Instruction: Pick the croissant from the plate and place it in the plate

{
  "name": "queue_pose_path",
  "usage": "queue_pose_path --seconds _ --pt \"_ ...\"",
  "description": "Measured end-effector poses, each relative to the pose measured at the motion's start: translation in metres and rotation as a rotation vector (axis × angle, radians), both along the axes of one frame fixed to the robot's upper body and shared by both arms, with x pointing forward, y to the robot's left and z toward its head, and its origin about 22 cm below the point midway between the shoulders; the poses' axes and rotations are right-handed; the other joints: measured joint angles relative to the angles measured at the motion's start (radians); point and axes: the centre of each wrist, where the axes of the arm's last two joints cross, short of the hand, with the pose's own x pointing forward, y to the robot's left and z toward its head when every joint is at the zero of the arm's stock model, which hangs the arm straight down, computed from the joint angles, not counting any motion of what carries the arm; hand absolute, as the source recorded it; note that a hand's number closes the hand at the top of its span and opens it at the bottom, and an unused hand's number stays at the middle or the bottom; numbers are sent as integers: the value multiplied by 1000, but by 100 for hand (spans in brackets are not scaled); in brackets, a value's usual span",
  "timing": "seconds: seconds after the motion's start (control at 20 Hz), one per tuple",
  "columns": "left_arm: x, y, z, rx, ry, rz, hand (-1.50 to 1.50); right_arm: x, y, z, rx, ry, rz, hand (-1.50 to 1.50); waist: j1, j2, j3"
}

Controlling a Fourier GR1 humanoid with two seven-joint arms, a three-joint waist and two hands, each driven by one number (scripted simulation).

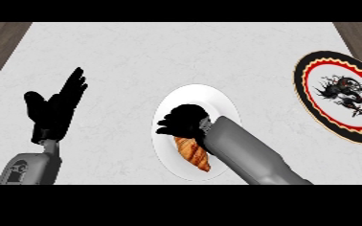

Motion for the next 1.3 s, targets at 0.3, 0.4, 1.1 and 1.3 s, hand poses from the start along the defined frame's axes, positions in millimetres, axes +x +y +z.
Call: queue_pose_path --seconds 0.3,0.4,1.1,1.3 --pt "2 -1 -3 -5 2 1 0 -3 5 3 -57 -18 60 150 -3 -8 1" --pt "0 -2 -2 -1 -1 3 0 -1 5 4 -57 -19 91 150 -1 -10 2" --pt "-2 5 -5 -4 8 23 0 11 -31 1 182 -94 -206 150 -32 -7 3" --pt "-6 13 -7 -2 12 65 0 36 -83 8 321 -200 -662 150 -78 -8 4"
